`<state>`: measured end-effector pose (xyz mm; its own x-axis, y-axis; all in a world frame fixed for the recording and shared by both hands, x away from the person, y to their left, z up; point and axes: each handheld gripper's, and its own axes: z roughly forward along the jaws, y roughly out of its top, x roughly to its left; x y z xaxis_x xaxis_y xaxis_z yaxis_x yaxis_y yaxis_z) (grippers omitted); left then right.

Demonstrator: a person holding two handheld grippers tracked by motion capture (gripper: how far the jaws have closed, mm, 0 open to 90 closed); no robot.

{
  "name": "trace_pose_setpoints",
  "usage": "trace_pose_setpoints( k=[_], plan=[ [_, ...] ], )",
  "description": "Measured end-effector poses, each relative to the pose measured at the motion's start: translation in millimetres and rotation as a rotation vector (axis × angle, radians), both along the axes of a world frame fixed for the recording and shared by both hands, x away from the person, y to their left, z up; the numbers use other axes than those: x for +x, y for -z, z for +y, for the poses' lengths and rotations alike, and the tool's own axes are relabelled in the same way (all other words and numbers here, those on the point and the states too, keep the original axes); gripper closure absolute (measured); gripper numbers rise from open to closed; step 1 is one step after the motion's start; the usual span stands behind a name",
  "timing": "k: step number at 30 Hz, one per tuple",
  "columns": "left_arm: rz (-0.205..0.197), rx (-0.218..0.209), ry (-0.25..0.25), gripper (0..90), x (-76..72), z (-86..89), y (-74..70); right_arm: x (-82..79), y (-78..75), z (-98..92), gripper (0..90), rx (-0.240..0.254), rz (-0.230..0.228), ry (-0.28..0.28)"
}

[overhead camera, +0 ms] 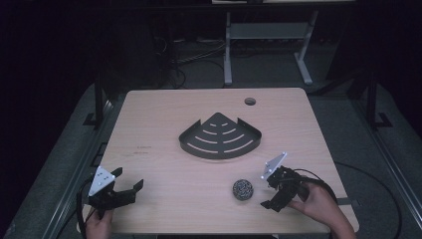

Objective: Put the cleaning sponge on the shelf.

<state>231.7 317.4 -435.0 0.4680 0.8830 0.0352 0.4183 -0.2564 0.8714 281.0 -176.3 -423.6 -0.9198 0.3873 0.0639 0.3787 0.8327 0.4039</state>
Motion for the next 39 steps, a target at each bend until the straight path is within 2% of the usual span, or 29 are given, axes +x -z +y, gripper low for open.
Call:
trace_pose_setpoints(
  k=[27, 32, 39],
  plan=[
    [-0.005, -0.002, -0.003, 13.3, -0.2, 1.4, -1.5, 17.2, -1.9, 36.9, 14.8, -0.030, 0.028, -0.057],
    [-0.005, -0.004, -0.004, 13.3, -0.3, 1.5, -1.6, 21.0, 0.4, 44.3, 14.9, -0.057, 0.034, -0.070],
    [-0.005, -0.005, -0.002, 13.3, -0.2, 0.7, -1.5, 22.3, 2.3, 51.1, 14.9, -0.052, 0.035, -0.082]
  ],
)
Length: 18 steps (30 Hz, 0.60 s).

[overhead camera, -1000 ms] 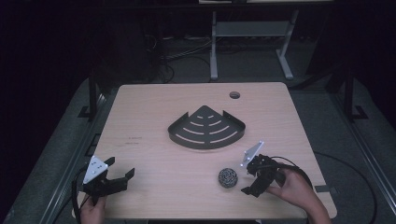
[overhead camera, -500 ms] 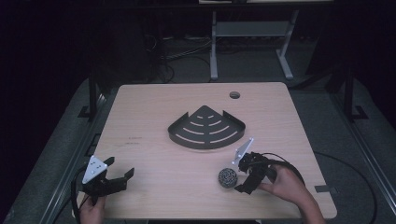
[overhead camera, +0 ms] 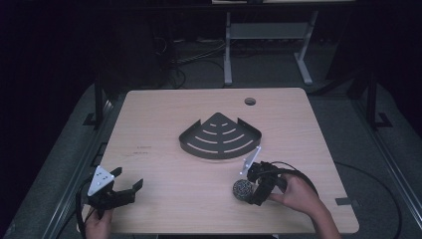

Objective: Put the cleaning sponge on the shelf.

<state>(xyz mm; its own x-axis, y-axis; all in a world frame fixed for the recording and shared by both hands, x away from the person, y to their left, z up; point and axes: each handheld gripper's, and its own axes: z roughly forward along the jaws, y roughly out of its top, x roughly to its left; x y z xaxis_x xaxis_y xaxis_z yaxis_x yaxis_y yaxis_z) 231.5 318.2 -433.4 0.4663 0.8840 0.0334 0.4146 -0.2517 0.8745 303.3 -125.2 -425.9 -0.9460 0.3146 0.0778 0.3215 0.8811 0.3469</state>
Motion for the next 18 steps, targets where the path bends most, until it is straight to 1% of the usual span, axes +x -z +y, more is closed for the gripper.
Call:
trace_pose_setpoints(
  k=[7, 14, 18],
  plan=[
    [-0.001, 0.000, 0.001, 13.3, -0.2, -0.1, -0.2, 2.6, 2.1, 8.4, 15.1, 0.004, 0.011, -0.015],
    [-0.004, -0.002, -0.001, 13.2, -0.2, 0.5, -0.6, 5.6, 6.7, 16.3, 15.5, -0.014, 0.029, -0.021],
    [-0.004, -0.004, 0.000, 13.3, -0.2, 0.5, -0.7, 6.2, 8.3, 19.5, 16.8, -0.025, 0.030, -0.027]
  ],
)
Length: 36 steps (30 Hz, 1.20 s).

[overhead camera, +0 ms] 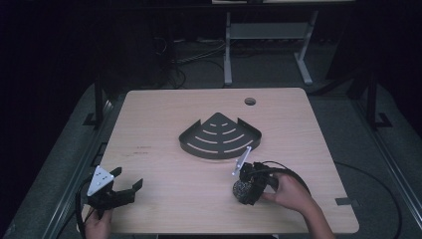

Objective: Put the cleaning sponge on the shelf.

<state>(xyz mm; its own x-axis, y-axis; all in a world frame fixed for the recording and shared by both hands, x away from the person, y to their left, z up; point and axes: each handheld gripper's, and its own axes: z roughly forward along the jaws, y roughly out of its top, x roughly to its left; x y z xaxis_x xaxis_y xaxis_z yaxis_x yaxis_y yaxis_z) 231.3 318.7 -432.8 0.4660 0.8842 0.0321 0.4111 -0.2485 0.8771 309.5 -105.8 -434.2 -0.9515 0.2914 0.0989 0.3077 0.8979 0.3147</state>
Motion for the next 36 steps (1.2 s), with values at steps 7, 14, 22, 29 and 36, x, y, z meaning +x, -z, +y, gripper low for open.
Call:
trace_pose_setpoints(
  k=[7, 14, 22, 29, 36],
  plan=[
    [-0.002, -0.002, -0.002, 13.2, -0.3, 0.1, -0.3, 0.8, -1.3, 6.3, 21.6, -0.035, -0.020, -0.016],
    [-0.002, -0.002, -0.002, 13.3, -0.2, 0.4, -0.2, 1.6, 1.2, 9.4, 27.4, -0.064, -0.029, -0.029],
    [-0.001, 0.001, 0.001, 13.2, -0.5, -0.4, -0.5, 0.1, -0.2, 11.6, 31.1, -0.073, -0.042, -0.052],
    [-0.001, -0.002, -0.001, 13.3, -0.5, 0.0, -0.3, 0.2, -3.3, 9.4, 31.5, -0.052, -0.038, -0.049],
    [-0.001, -0.001, -0.001, 13.3, -0.6, 0.1, -0.5, 1.2, -8.7, 4.9, 31.4, -0.015, -0.026, -0.044]
  ],
)
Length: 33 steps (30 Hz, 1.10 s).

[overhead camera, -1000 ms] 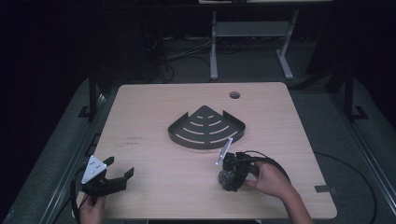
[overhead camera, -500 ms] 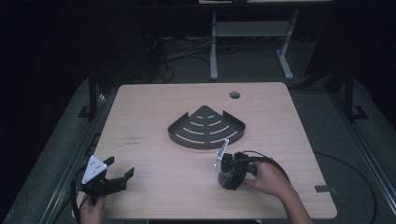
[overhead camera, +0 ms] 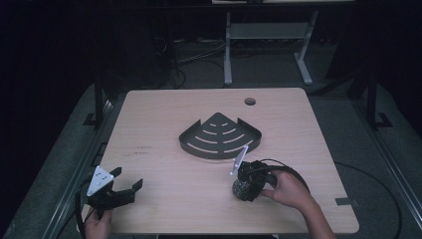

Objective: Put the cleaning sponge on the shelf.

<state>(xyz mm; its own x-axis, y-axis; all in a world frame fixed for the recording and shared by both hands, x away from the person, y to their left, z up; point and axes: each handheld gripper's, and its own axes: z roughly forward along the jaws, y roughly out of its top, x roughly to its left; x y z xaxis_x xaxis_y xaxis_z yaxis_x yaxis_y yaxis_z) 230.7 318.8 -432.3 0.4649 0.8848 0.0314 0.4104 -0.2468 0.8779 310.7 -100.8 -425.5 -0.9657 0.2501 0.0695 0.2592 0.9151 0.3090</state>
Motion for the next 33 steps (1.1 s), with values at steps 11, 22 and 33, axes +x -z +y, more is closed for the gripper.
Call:
trace_pose_setpoints(
  k=[11, 22, 33],
  plan=[
    [0.000, -0.003, -0.002, 13.3, 0.1, 1.2, -0.2, 4.0, -12.6, 1.3, 31.5, 0.008, -0.003, -0.012],
    [-0.001, -0.009, -0.004, 13.3, 0.1, 1.3, -0.1, 9.2, -22.2, 6.1, 31.4, 0.012, -0.002, -0.023],
    [-0.002, -0.009, -0.006, 13.3, 0.2, 1.7, -0.2, 18.9, -31.6, 8.8, 31.5, 0.008, -0.001, -0.028]
  ],
)
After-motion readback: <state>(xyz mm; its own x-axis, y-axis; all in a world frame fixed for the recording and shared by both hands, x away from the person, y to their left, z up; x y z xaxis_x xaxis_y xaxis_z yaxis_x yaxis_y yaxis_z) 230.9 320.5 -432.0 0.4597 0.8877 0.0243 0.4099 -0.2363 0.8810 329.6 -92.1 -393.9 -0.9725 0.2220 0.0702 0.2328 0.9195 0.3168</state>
